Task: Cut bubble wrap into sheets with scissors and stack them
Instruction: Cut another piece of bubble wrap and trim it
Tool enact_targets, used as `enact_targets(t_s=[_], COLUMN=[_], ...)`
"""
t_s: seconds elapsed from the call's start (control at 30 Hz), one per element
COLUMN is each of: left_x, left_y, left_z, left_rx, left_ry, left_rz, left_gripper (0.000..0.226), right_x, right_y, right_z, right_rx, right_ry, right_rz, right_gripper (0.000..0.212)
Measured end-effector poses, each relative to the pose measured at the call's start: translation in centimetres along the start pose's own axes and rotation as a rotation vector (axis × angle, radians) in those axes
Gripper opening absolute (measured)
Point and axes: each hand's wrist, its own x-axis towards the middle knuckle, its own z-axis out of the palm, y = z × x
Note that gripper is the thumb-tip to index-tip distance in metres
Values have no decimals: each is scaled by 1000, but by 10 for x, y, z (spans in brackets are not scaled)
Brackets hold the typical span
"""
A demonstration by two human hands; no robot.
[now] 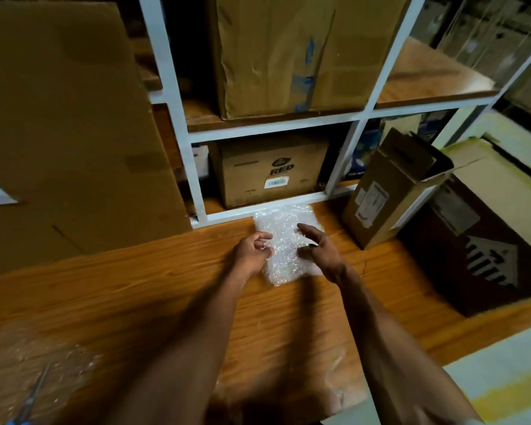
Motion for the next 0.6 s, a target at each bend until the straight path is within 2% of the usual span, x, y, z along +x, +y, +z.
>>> enact_targets(t_s=[0.13, 0.37, 0.5, 0.6], left_x=[26, 48, 47, 47], left_y=[3, -8, -12, -18], left_z=[12, 24, 22, 18], left_rx=[38, 266, 356, 356], left_ry=[58, 164, 187, 185], left_rz=[-11, 0, 61, 96], left_gripper=[38, 32, 33, 36], right_x=[30, 56, 48, 41], right_y=[8, 29, 37, 48], right_z=[-9, -12, -11, -8], right_rx=[-109, -380, -673, -850], right_ry=[-2, 41, 53, 124], right_rz=[-15, -89, -273, -300], right_gripper=[71, 63, 50, 41])
